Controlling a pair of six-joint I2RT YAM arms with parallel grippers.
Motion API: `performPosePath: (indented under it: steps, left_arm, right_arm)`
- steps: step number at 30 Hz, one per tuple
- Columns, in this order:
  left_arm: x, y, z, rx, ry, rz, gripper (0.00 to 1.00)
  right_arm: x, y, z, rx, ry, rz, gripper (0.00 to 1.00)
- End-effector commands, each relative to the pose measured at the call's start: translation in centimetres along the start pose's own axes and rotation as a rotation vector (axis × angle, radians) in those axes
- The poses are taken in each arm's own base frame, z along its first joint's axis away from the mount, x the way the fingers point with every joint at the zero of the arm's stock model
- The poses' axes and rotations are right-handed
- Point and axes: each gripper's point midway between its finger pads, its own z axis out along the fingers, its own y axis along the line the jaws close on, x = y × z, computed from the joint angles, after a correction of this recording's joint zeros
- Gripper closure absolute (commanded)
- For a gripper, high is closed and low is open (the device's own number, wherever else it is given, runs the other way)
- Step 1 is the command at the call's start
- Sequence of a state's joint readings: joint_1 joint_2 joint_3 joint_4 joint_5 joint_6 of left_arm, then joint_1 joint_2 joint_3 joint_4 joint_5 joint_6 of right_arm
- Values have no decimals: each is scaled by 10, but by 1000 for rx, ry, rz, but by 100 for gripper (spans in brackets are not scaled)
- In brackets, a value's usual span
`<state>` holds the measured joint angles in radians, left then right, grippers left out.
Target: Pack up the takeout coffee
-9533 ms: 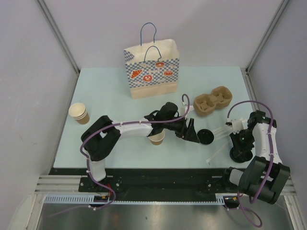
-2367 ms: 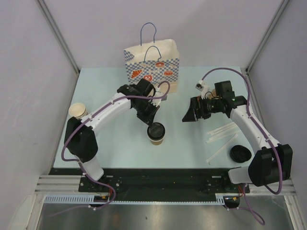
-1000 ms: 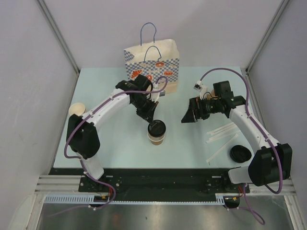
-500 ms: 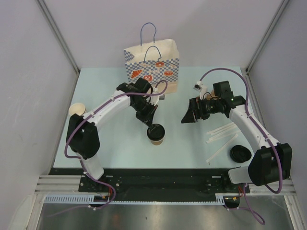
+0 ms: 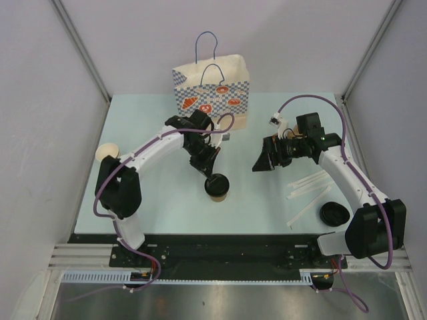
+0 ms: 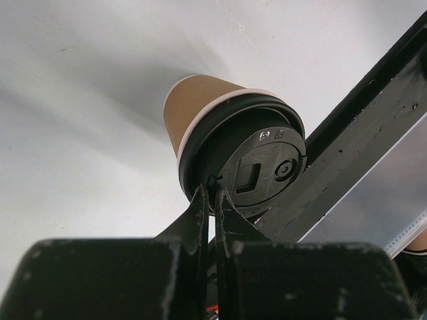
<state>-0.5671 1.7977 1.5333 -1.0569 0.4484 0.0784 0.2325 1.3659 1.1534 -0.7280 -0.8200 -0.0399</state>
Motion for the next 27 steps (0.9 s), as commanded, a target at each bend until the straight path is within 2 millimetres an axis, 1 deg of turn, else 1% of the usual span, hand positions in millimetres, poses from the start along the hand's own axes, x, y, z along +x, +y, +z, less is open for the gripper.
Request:
performPosePath:
  steps: [1, 6, 15, 21, 24, 25, 27]
  left_arm:
    - [-11, 0, -4, -3, -35, 6, 100]
    - [-11, 1, -1, -2, -30, 2, 100]
    - [-12, 2, 1, 4, -26, 2, 95]
    - [-13, 0, 0, 10, -33, 10, 86]
    - [-14, -3, -4, 15, -42, 19, 80]
    - [-15, -2, -5, 10, -47, 21, 77]
    - [-17, -3, -9, 8, -57, 27, 74]
  right_arm:
    - [-4, 2, -1, -6, -8, -35, 0]
    - [-3, 3, 0, -8, -6, -35, 0]
    - [-2, 2, 0, -5, -3, -34, 0]
    - [-2, 2, 0, -7, -1, -32, 0]
    - [-2, 3, -1, -8, -3, -34, 0]
    - [-2, 3, 0, -11, -2, -33, 0]
    - [-2, 3, -1, -11, -3, -34, 0]
